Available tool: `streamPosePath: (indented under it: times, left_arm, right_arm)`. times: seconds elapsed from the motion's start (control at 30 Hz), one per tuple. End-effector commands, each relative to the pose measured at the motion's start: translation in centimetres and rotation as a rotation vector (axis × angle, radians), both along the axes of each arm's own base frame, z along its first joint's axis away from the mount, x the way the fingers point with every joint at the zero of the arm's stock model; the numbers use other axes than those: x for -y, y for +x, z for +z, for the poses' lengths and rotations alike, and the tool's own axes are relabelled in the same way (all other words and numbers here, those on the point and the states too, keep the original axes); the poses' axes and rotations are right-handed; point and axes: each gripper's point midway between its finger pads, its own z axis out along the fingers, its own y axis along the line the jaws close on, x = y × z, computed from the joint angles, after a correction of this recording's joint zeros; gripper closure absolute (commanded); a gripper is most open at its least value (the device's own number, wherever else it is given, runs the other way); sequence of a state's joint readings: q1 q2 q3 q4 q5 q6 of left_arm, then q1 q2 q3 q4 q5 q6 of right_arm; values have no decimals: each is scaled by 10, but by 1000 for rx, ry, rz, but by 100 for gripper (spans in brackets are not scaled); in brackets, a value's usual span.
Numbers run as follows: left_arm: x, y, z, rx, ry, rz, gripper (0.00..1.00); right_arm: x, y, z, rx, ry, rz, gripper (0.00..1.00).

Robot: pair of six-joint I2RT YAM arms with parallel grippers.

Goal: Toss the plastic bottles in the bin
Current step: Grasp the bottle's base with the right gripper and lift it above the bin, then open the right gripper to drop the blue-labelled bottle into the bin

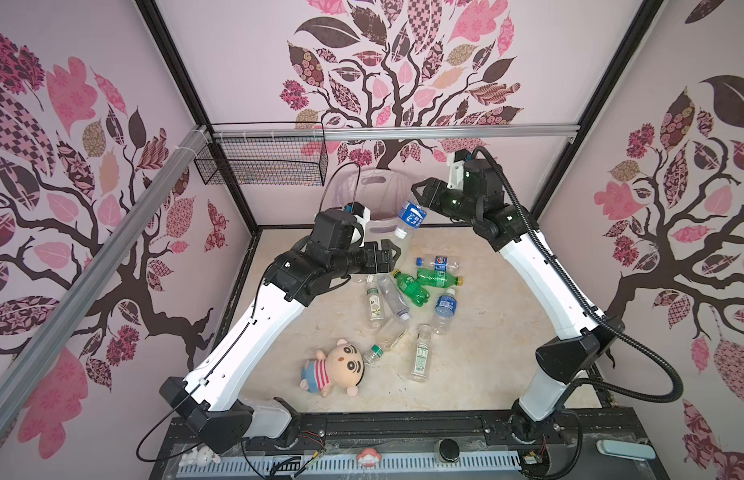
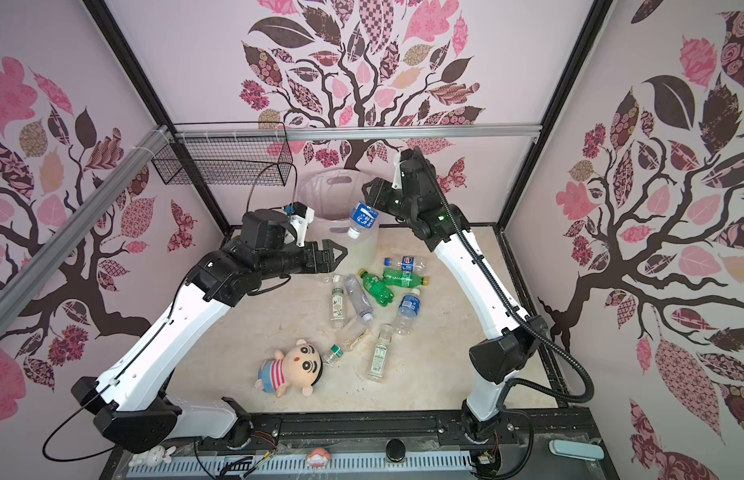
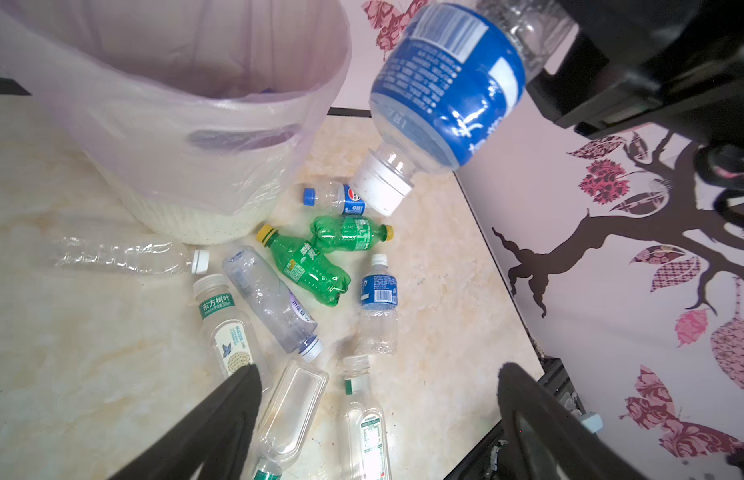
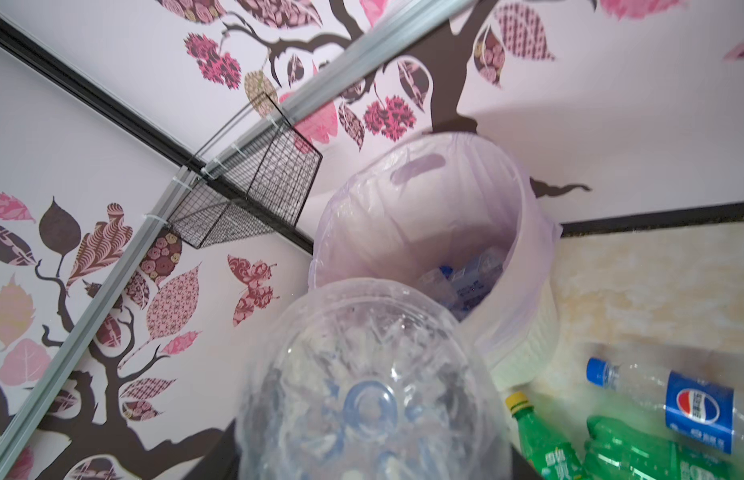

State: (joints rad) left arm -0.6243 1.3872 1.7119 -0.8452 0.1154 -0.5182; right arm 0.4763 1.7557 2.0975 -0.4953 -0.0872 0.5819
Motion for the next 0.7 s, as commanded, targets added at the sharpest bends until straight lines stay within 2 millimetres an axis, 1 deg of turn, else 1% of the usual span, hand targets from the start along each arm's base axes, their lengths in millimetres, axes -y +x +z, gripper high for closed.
streamPosePath:
  times: [0.0, 0.03, 0.07, 0.1, 0.13, 0.23, 0.27, 0.33, 0.37, 0.43, 0.5, 0.53, 0.6, 0.67]
  left_arm:
    - [0, 6, 37, 21, -85, 45, 3]
    - [1, 8, 46, 30, -105, 52, 3]
    - [1, 9, 56, 40, -124, 60, 3]
    - [2, 11, 60, 42, -136, 64, 3]
    - [0, 10, 79, 72, -169, 71, 3]
    - [-4, 12, 96, 95, -209, 99, 3]
    - [-6, 11, 99, 105, -215, 105, 3]
    - [-9, 13, 99, 108, -213, 117, 3]
    - [-11, 14, 98, 103, -210, 126, 3]
    - [-16, 15, 94, 95, -212, 142, 3]
    - [-21, 16, 90, 85, -217, 153, 3]
    - [-25, 17, 89, 81, -218, 163, 3]
    - [-30, 19, 86, 70, -225, 177, 3]
    - [-34, 20, 87, 69, -232, 186, 3]
  right_arm:
    - [21, 21, 38, 165, -30, -143, 52]
    - [25, 25, 46, 207, -29, -174, 52]
    - [30, 26, 65, 261, -15, -203, 52]
    - [35, 27, 81, 310, -11, -231, 52]
    - [39, 28, 95, 356, -8, -255, 51]
    - [49, 27, 136, 485, 5, -316, 49]
    - [53, 26, 147, 522, 13, -334, 48]
    - [59, 23, 169, 599, 24, -371, 48]
    - [60, 22, 177, 628, 28, -383, 47]
    - [62, 23, 184, 659, 32, -401, 47]
    - [56, 32, 176, 651, 29, -391, 46]
    - [49, 41, 164, 625, 21, -375, 46]
    - [32, 65, 126, 539, 3, -330, 44]
    - [11, 91, 76, 415, -16, -281, 42]
